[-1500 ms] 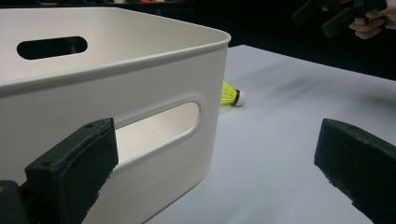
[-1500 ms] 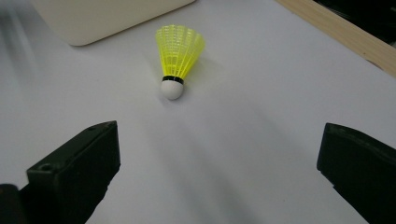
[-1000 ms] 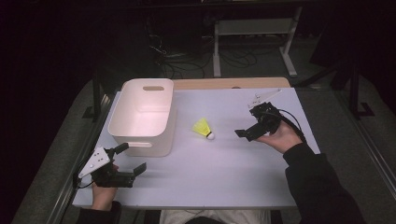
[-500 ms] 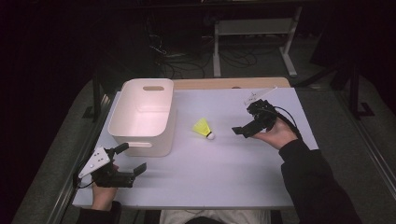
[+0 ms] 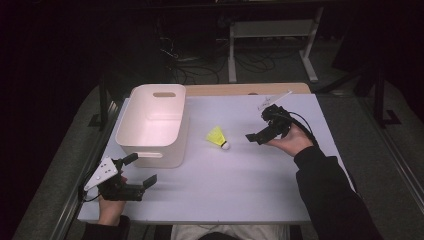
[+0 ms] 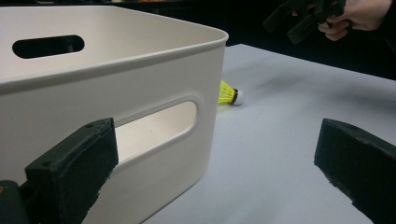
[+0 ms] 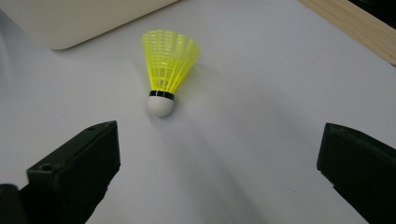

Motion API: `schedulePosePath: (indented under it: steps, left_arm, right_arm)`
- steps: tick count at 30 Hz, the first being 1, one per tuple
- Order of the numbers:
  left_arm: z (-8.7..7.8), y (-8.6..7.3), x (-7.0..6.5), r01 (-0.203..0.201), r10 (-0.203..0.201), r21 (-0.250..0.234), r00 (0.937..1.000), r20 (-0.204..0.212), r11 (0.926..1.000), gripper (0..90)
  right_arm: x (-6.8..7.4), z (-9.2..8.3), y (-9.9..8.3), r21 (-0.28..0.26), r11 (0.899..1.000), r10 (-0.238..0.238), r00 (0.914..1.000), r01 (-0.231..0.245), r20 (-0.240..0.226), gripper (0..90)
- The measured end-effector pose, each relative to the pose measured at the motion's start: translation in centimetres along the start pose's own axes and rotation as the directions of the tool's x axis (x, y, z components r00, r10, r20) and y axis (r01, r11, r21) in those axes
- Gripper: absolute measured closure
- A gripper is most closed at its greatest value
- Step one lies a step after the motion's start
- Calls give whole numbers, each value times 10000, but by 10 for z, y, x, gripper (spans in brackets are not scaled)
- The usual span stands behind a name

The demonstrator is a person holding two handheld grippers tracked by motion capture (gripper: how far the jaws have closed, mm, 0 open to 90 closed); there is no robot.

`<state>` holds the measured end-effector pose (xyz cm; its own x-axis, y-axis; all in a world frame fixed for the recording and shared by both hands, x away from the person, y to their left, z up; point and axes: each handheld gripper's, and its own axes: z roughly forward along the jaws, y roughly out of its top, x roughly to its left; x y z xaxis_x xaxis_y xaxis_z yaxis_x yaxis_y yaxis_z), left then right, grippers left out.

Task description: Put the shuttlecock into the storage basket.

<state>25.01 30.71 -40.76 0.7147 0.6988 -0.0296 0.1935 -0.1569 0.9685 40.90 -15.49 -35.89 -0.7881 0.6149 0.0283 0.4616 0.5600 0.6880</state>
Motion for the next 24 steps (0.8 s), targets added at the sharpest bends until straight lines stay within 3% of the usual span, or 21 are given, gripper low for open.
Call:
schedulePosePath:
  steps: [24]
  left_arm:
    - [0, 0, 0, 4, -4, -27, 10000, 35, 10000, 0]
  right_arm:
    - [9, 33, 17, 382, 9985, -371, 9984, 388, -435, 0]
